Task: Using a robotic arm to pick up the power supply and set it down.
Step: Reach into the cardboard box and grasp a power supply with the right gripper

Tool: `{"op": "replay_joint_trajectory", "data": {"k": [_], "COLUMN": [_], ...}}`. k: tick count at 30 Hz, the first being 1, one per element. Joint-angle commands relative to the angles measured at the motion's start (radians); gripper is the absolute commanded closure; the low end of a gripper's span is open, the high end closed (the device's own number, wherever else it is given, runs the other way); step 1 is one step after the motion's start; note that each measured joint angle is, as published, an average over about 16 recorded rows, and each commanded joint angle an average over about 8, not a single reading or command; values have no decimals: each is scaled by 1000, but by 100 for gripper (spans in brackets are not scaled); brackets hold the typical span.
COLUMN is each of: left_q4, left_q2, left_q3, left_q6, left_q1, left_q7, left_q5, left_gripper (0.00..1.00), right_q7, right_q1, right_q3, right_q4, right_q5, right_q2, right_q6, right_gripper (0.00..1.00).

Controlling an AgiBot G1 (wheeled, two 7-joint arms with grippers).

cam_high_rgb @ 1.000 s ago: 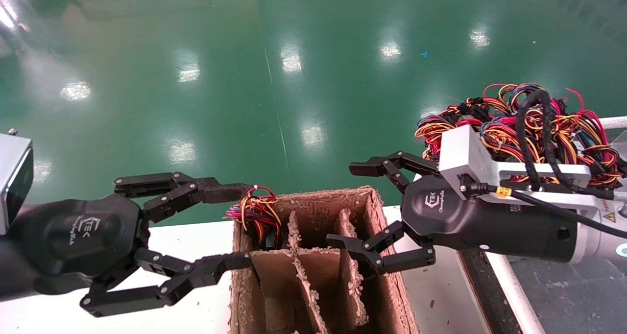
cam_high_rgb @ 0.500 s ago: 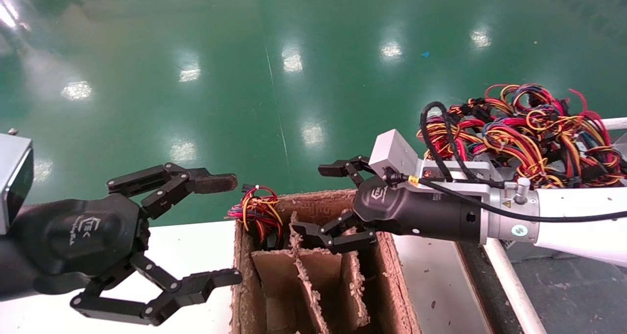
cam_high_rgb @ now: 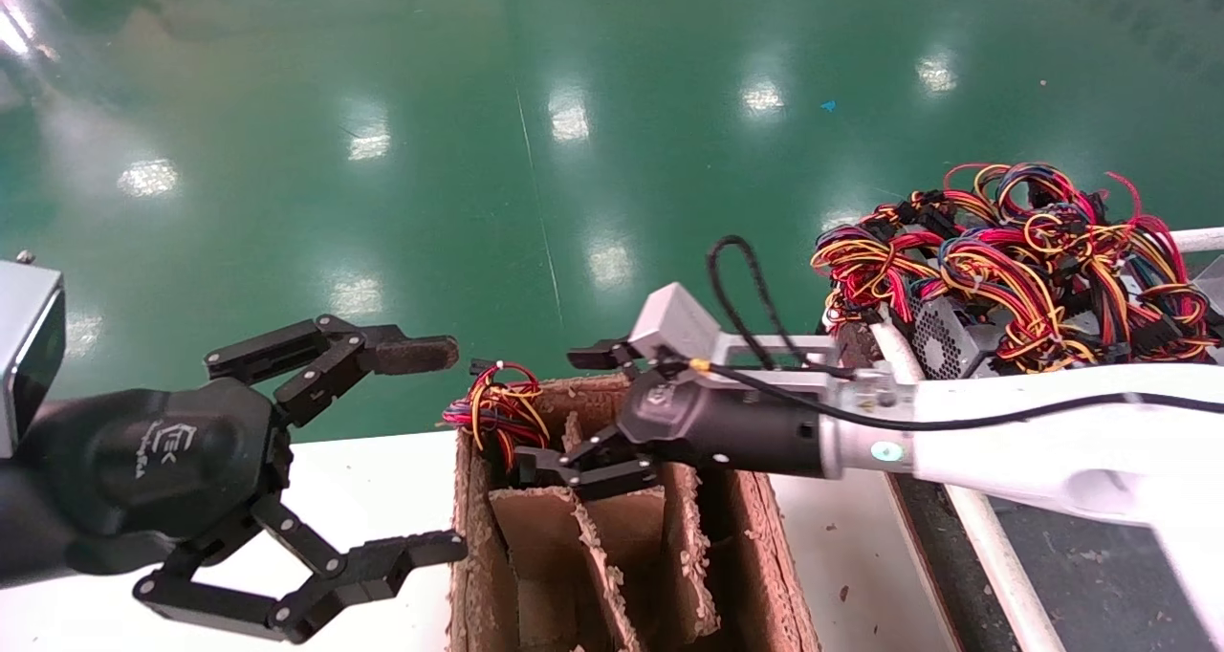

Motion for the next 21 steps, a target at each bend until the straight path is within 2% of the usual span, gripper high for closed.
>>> {"op": "replay_joint_trajectory", "data": {"k": [1,13,21], "left_q4": [0,0,0], "left_q2": [0,0,0], "left_q3": [0,0,0], "left_q6": [0,0,0], "left_q1": [0,0,0], "left_q7": [0,0,0], "left_q5": [0,0,0], "left_gripper": [0,0,0], "right_q7": [-26,-202,-281], "right_q1": [14,108,145], "right_q3": [-9,-10,-7], "right_q4": [-60,-374,-503], "right_q5": [-7,2,25], "right_q2": [-39,-159,-195], "right_q6": [-1,-47,-66], "right_gripper": [100,100,100]}}
